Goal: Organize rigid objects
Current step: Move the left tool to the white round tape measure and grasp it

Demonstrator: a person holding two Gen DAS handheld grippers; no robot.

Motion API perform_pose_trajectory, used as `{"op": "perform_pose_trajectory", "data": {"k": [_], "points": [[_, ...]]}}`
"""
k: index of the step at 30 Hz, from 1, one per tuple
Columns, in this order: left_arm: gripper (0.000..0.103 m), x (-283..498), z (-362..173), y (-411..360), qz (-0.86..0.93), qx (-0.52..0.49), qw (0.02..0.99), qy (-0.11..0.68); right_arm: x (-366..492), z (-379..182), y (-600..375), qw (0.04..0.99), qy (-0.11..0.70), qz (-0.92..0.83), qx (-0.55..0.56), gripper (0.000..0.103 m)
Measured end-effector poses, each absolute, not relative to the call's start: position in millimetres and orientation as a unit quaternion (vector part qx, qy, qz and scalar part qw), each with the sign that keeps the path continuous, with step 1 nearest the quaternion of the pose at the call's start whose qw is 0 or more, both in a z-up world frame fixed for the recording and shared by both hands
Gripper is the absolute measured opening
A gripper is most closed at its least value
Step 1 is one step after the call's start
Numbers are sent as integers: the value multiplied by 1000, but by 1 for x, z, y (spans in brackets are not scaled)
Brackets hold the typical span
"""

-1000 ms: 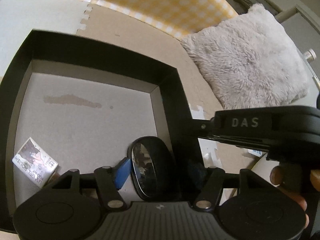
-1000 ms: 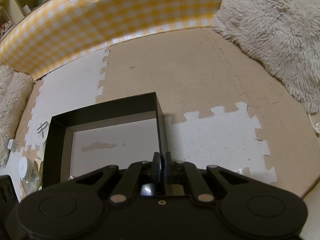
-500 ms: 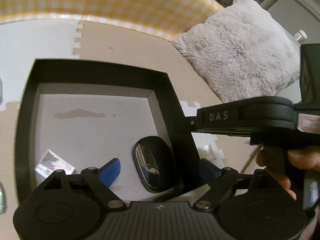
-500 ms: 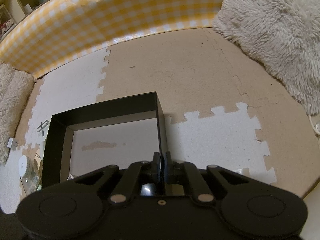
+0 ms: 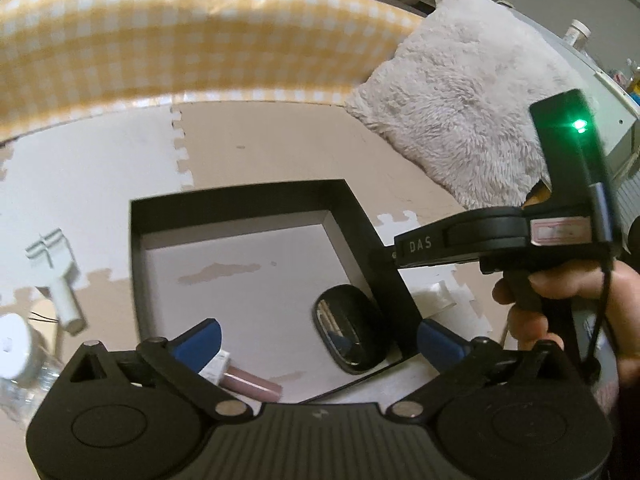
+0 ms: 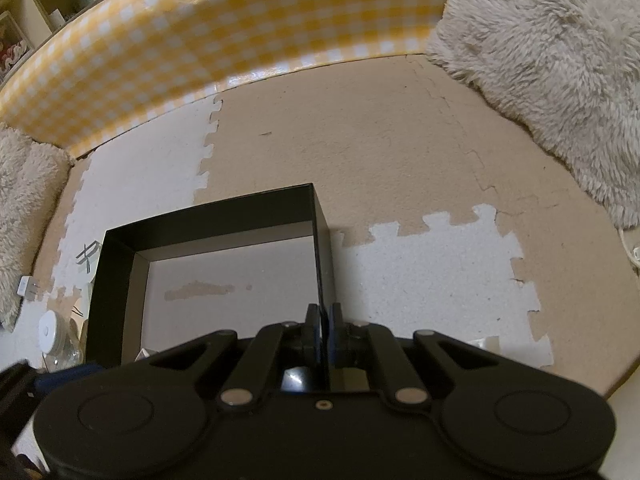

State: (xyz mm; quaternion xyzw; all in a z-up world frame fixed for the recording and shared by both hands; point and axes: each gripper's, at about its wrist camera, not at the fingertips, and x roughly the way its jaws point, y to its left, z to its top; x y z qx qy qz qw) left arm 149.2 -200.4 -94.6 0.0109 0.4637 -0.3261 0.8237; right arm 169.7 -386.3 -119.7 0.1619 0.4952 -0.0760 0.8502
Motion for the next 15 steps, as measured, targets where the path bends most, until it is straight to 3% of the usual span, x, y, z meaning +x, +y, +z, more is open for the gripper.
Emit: {"op": "perform_pose_trajectory", "data": {"k": [15], "points": [[103,161,-44,-145,-309,40,861,401,169,-121,-386,850,498,-76,158,5]]}}
